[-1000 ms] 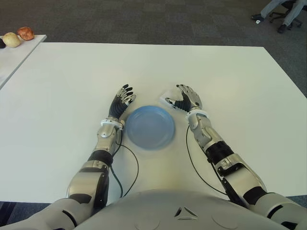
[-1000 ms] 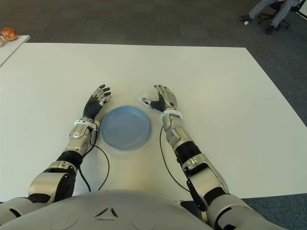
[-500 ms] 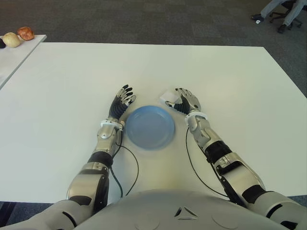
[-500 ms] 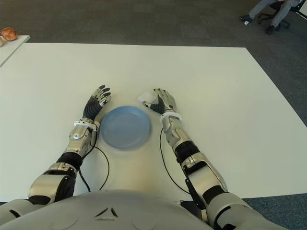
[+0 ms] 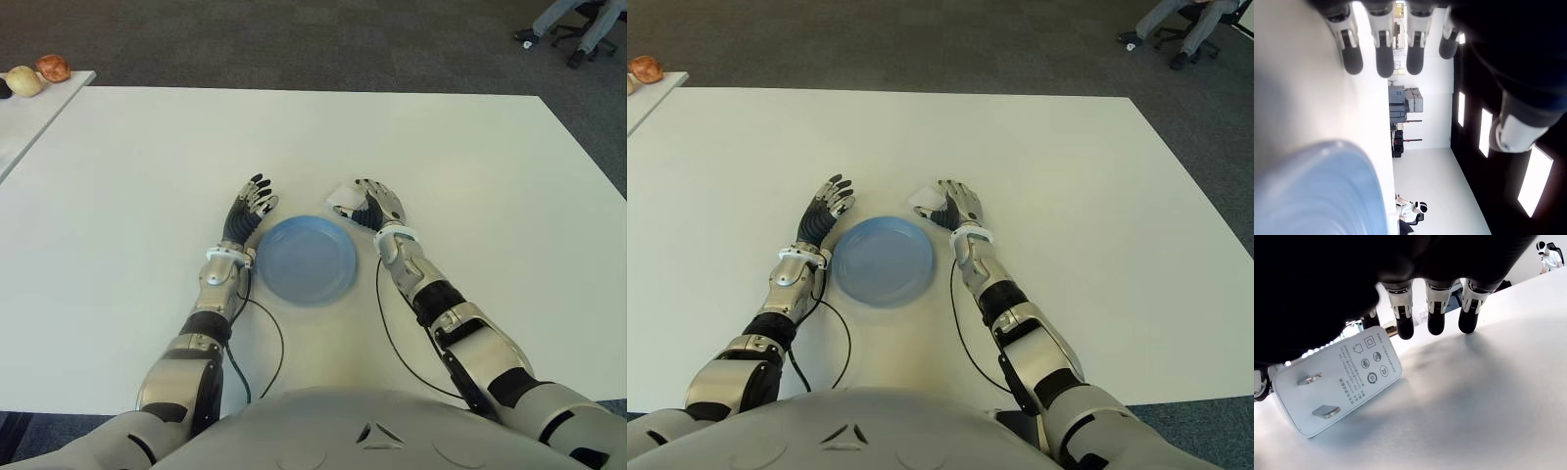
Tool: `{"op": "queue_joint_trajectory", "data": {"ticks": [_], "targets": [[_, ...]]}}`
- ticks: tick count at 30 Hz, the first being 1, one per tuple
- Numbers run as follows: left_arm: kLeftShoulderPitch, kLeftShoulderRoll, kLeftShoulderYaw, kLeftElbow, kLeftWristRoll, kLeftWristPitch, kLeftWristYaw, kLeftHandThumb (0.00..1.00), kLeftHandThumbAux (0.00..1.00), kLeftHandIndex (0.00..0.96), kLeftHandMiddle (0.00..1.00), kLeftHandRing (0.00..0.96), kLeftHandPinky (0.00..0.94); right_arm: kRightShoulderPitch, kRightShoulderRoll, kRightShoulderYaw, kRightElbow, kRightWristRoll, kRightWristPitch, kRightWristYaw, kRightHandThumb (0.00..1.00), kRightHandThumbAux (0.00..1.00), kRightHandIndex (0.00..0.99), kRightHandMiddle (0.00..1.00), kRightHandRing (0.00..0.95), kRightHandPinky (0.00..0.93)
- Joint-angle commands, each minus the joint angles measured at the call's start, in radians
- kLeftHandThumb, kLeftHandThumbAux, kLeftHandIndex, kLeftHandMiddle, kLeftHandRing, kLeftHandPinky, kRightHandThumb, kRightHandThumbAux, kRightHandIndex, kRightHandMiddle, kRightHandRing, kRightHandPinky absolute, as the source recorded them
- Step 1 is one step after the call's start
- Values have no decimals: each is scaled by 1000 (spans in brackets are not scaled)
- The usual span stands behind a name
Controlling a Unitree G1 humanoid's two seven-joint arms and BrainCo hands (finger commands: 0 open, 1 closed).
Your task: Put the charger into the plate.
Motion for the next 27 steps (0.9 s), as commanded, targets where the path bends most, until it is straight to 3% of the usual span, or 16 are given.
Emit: {"op": "queue_joint_trajectory", "data": {"ticks": [1, 18, 27], "targets": [[76, -23, -14, 46, 8, 71, 4, 0, 568, 79, 148, 153, 180, -16, 13, 1, 40, 14, -11, 0, 299, 305, 0, 0, 0, 71], [82, -33, -16, 27, -1, 82, 7, 0, 570, 74, 144, 149, 179, -72, 37, 24, 127, 1, -18, -5, 296, 260, 0, 0, 0, 43], [80, -42, -15, 26, -6, 80, 5, 0, 576, 72, 143, 149, 179, -101, 39, 75, 132, -41, 23, 13, 294, 219, 0, 0, 0, 41]]}}
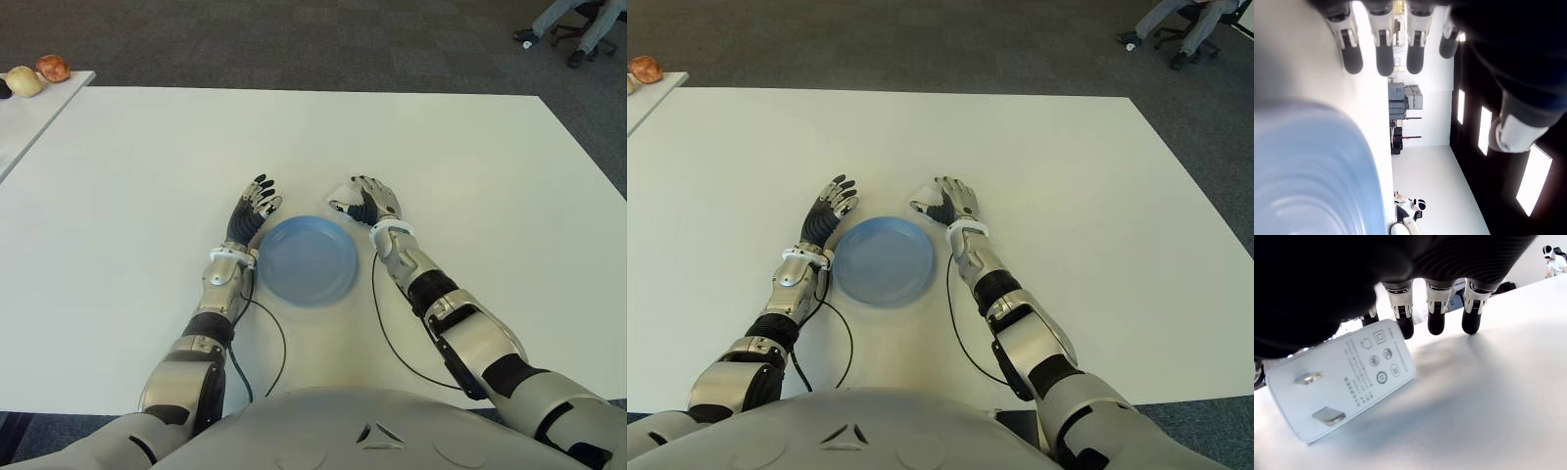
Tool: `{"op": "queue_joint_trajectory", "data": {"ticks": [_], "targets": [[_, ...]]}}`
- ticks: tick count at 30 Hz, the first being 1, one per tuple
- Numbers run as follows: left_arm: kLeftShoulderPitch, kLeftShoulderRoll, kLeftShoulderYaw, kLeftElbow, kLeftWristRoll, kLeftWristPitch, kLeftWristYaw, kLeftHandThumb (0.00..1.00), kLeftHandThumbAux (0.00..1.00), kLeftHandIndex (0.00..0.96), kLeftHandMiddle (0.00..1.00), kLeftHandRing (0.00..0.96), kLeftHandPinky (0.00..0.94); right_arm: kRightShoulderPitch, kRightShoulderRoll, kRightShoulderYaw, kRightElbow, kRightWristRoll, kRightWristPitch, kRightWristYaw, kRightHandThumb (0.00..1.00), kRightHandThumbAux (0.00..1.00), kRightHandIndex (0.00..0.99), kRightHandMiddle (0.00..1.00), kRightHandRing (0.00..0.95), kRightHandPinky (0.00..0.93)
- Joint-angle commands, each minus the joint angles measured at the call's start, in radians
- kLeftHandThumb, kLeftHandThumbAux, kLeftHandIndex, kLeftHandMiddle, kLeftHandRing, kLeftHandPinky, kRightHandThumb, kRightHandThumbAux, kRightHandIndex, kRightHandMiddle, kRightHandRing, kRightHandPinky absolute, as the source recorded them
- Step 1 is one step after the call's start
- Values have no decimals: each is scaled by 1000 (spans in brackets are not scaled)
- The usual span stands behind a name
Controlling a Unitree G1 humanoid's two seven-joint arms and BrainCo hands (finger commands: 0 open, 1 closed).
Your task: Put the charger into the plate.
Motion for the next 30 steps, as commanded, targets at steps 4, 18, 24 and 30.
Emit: {"op": "queue_joint_trajectory", "data": {"ticks": [4, 18, 24, 30], "targets": [[70, -30, -4, 48, -4, 70, 6, 0, 578, 71, 139, 146, 176, -19, 7, 43, 14, -37, 49, 14, 290, 214, 0, 0, 0, 51], [75, -37, -7, 34, -2, 71, 10, 0, 577, 80, 144, 150, 182, -35, 19, 86, 18, -63, 129, 52, 272, 248, 0, 0, 0, 46], [77, -37, -9, 30, -2, 71, 7, 0, 568, 78, 143, 150, 181, -31, 21, 95, 16, -63, 140, 70, 275, 268, 0, 0, 0, 33], [77, -37, -9, 29, -4, 72, 7, 0, 567, 77, 145, 152, 184, -30, 24, 104, 22, -66, 144, 74, 278, 283, 0, 0, 0, 27]]}}
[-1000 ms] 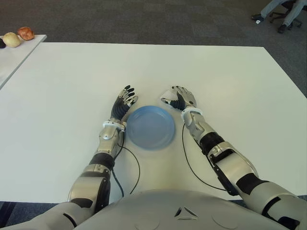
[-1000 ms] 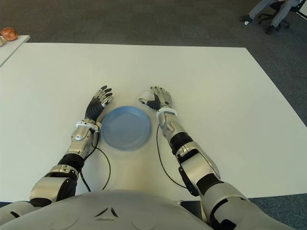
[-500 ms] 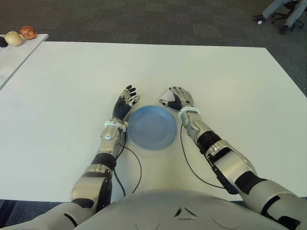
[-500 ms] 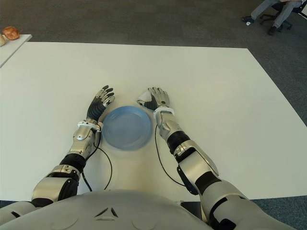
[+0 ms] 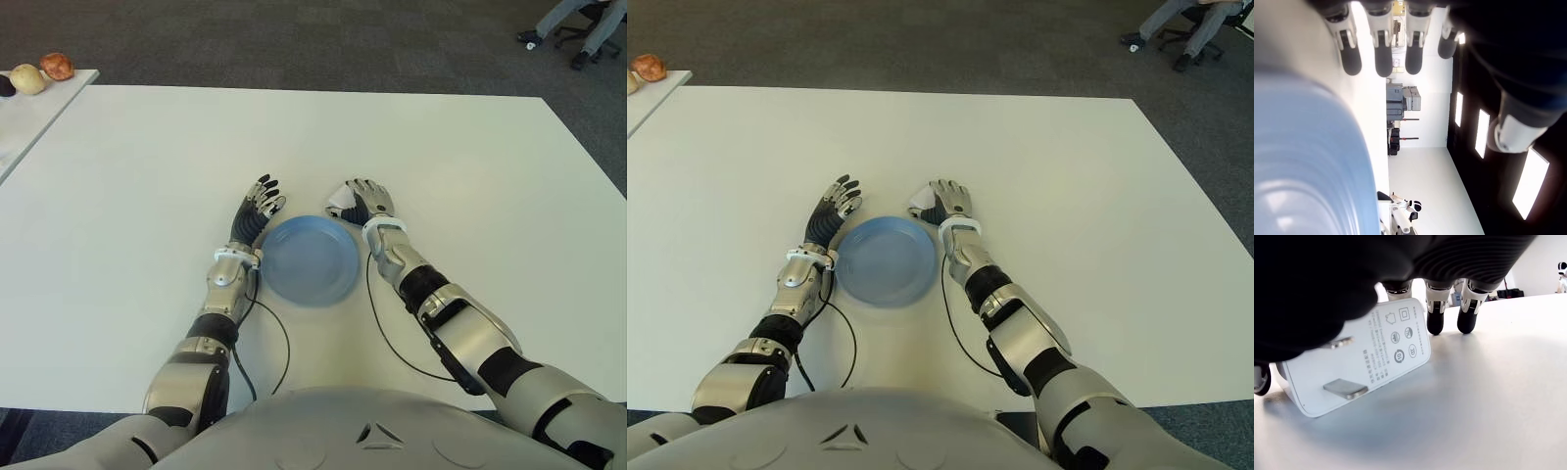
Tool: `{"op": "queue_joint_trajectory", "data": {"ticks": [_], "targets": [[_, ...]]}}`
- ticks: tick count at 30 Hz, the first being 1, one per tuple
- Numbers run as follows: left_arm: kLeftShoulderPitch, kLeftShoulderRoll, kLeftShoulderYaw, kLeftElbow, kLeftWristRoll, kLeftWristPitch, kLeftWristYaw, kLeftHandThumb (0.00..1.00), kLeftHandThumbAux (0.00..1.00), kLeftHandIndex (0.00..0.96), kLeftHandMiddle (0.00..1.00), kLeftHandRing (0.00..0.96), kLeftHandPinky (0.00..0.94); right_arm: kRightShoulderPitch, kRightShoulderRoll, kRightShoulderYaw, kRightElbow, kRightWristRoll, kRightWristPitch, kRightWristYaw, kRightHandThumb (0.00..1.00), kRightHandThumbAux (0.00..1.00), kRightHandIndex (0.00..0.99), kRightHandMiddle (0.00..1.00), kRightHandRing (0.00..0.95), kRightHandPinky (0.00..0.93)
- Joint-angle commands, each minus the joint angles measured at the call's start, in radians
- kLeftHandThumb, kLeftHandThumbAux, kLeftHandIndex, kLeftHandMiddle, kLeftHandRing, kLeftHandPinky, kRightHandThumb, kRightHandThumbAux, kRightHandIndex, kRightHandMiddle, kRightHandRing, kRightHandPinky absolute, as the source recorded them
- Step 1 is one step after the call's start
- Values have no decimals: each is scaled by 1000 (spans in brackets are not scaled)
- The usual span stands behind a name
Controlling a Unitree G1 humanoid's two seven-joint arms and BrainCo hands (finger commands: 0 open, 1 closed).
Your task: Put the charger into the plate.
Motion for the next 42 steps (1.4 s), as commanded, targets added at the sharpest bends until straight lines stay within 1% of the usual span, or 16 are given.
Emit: {"op": "queue_joint_trajectory", "data": {"ticks": [1, 10, 21, 42], "targets": [[68, -17, -4, 49, 1, 65, 5, 0, 567, 77, 145, 152, 184, 5, 9, 16, 20, -7, 10, 20, 278, 284, 0, 0, 0, 26], [70, -15, -8, 46, 5, 63, 6, 0, 558, 79, 145, 152, 180, 13, 9, 31, 15, -12, 17, 26, 285, 282, 0, 0, 0, 22], [70, -11, -7, 47, 3, 62, 1, 0, 559, 72, 143, 148, 178, 27, 6, 28, 2, -6, 16, 25, 302, 275, 0, 0, 0, 32], [76, -6, -6, 40, 2, 58, -3, 0, 569, 85, 156, 165, 194, 36, 1, 14, 41, 18, -32, -4, 275, 264, 0, 0, 0, 40]]}}
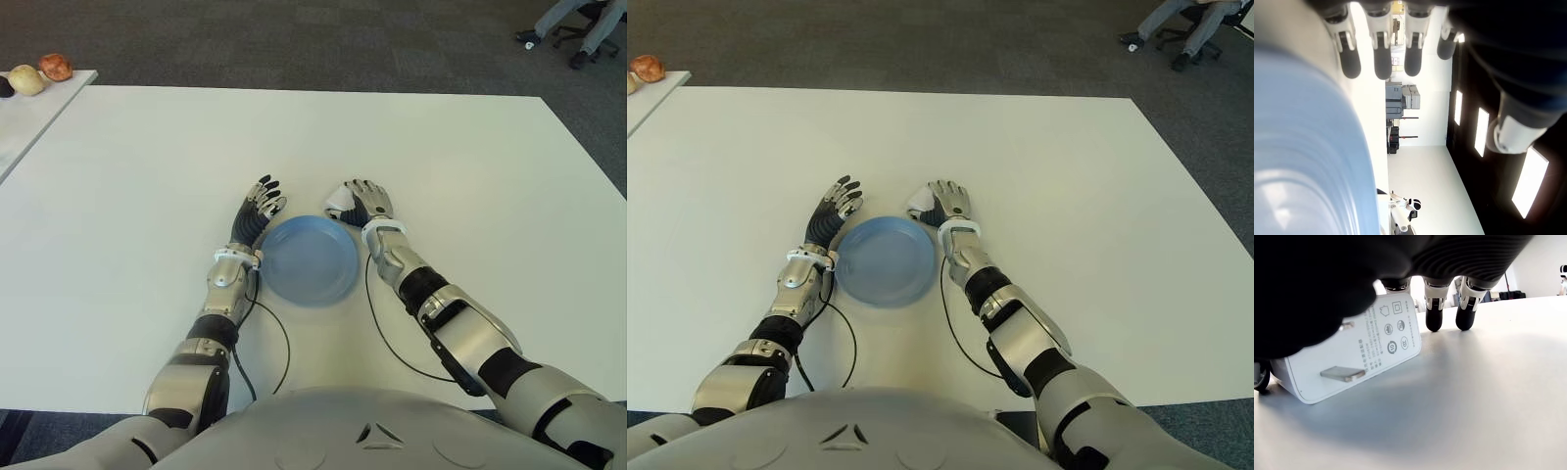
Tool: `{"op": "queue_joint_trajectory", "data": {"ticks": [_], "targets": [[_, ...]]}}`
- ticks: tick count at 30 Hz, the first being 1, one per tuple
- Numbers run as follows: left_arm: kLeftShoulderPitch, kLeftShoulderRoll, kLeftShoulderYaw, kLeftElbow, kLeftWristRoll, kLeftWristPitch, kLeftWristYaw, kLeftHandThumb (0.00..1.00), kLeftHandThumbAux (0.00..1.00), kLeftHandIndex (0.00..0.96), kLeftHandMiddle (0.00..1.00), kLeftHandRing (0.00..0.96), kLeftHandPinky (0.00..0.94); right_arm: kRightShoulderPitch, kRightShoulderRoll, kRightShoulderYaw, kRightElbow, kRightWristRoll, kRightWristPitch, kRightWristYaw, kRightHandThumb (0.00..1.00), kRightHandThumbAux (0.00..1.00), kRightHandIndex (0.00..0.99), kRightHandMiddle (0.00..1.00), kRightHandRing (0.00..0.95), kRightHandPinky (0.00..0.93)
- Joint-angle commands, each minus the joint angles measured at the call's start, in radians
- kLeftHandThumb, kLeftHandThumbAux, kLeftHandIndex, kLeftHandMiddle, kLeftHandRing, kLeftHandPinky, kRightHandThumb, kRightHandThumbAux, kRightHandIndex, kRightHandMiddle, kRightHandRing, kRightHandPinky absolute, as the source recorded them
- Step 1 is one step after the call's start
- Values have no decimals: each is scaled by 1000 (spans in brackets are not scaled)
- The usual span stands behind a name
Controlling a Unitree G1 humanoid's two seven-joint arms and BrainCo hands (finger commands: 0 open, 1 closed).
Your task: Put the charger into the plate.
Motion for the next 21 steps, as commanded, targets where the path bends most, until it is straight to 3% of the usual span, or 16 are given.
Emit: {"op": "queue_joint_trajectory", "data": {"ticks": [1, 10, 21], "targets": [[68, -6, -4, 49, 2, 59, -3, 0, 569, 84, 156, 164, 193, 31, 3, -2, 28, 15, -17, 8, 275, 264, 0, 0, 0, 41], [74, -6, -4, 40, -1, 63, -6, 0, 567, 73, 149, 155, 183, 34, -3, 0, 40, 15, -41, -12, 276, 275, 0, 0, 0, 56], [77, -5, -5, 35, -4, 66, -8, 0, 567, 71, 148, 154, 183, 37, -5, -1, 52, 13, -64, -58, 263, 288, 0, 16, 58, 193]]}}
